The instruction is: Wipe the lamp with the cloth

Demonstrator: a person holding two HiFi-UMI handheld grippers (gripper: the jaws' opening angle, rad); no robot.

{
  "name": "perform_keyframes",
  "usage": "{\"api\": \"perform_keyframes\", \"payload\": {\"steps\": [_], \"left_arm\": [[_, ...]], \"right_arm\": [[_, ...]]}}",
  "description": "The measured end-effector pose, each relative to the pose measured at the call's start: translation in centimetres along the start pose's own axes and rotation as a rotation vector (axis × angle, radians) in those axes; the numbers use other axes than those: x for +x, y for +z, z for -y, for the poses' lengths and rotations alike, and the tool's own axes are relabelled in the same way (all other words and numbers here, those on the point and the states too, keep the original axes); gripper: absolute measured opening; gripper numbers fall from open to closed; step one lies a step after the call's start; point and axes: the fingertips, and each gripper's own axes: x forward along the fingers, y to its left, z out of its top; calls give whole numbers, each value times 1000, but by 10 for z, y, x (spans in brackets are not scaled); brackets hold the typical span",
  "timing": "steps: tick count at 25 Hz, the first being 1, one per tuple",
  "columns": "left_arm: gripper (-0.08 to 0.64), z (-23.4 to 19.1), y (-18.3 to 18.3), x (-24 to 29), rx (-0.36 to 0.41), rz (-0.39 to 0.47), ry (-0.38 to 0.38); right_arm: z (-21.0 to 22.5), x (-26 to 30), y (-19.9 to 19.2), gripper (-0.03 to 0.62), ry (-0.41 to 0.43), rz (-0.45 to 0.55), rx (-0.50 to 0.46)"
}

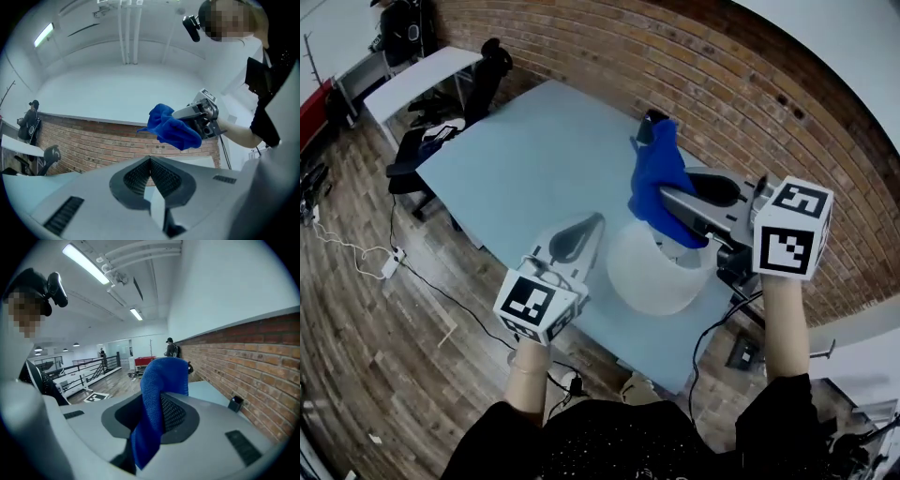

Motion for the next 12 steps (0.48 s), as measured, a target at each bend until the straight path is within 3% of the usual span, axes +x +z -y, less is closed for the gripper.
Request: {"api": "perform_keyframes", "payload": {"steps": [6,12], "left_arm": [[9,4,-3,3,-24,5,-51],[8,8,-5,-15,-41,-10,-67]], "right_arm": [[-14,-3,-15,92,-221,36,52],[-28,-5,-41,92,-426,45,-6]]}}
